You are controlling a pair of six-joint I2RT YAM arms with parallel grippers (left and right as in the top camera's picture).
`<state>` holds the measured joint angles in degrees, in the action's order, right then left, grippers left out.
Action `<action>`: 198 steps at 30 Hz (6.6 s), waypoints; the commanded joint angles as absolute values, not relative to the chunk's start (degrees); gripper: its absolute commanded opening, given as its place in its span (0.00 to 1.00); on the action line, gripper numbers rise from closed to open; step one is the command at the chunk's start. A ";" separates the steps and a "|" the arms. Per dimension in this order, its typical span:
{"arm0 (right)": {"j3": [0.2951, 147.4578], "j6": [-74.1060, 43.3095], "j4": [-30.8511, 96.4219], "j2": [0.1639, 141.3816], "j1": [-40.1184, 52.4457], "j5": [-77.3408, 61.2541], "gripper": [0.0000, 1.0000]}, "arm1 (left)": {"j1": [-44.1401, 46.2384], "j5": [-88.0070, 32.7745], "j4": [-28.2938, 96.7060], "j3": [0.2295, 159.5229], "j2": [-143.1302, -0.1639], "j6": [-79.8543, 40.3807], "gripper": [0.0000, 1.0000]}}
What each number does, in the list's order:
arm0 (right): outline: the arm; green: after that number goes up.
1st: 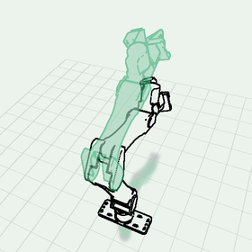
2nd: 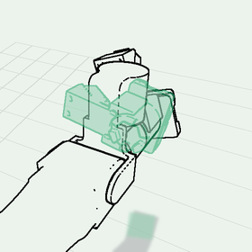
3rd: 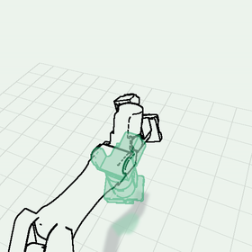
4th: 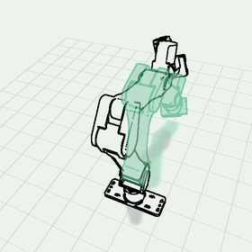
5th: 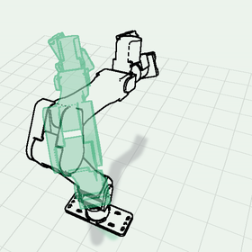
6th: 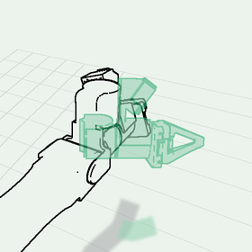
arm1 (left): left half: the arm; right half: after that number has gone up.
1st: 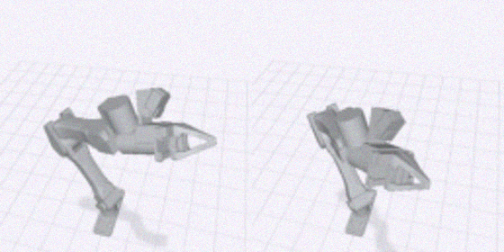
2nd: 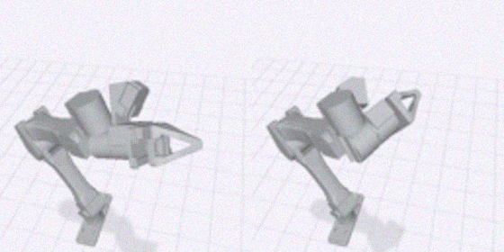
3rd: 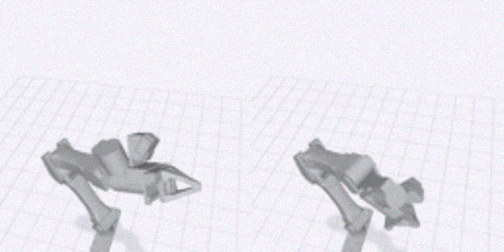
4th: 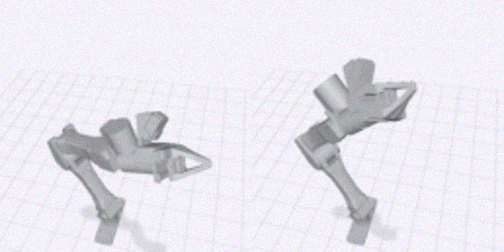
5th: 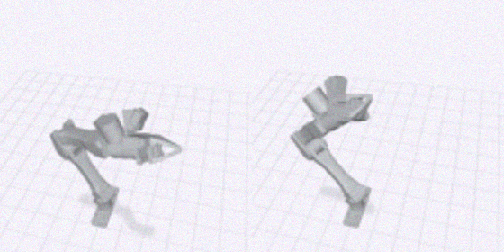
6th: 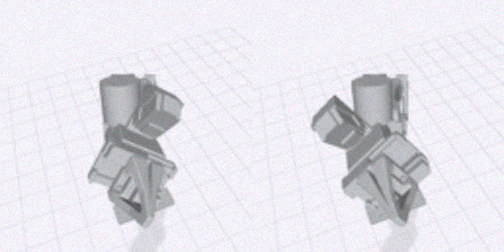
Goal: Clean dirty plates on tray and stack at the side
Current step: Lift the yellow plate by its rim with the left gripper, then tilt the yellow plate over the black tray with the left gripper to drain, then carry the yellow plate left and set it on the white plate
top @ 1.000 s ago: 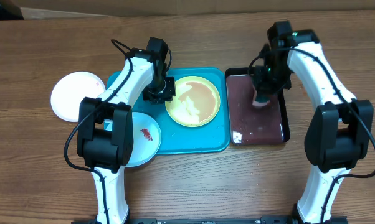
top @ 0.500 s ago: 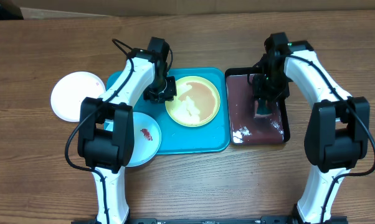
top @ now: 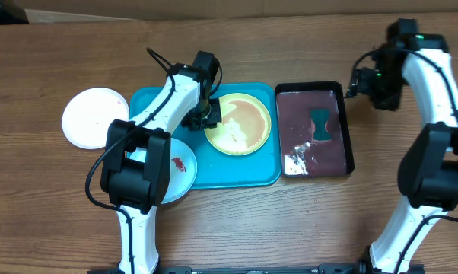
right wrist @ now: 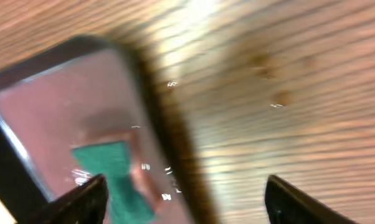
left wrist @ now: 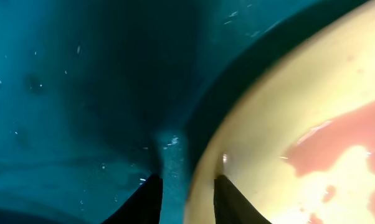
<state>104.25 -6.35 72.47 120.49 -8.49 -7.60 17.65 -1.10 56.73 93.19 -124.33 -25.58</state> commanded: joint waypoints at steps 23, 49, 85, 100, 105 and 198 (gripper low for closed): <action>104.86 -6.37 64.40 119.68 -13.58 -7.99 1.00 | 14.11 -4.45 60.12 113.30 -124.81 -15.86 0.04; 104.86 -6.37 64.34 119.68 -13.58 -7.99 1.00 | 28.71 -7.51 46.41 115.26 -124.81 -14.15 0.04; 104.86 -6.37 64.31 119.68 -13.58 -7.99 1.00 | 57.67 59.31 52.69 115.33 -115.81 -8.78 0.04; 104.86 -6.37 64.31 119.68 -13.58 -7.99 1.00 | 65.84 82.81 52.88 115.33 -115.81 -8.78 0.04; 104.86 -6.37 64.31 119.68 -13.58 -7.99 1.00 | 66.28 83.11 52.86 115.33 -115.81 -8.78 0.04; 104.86 -6.37 64.31 119.68 -13.58 -7.99 1.00 | -30.35 5.52 61.67 97.97 -115.92 -28.75 0.04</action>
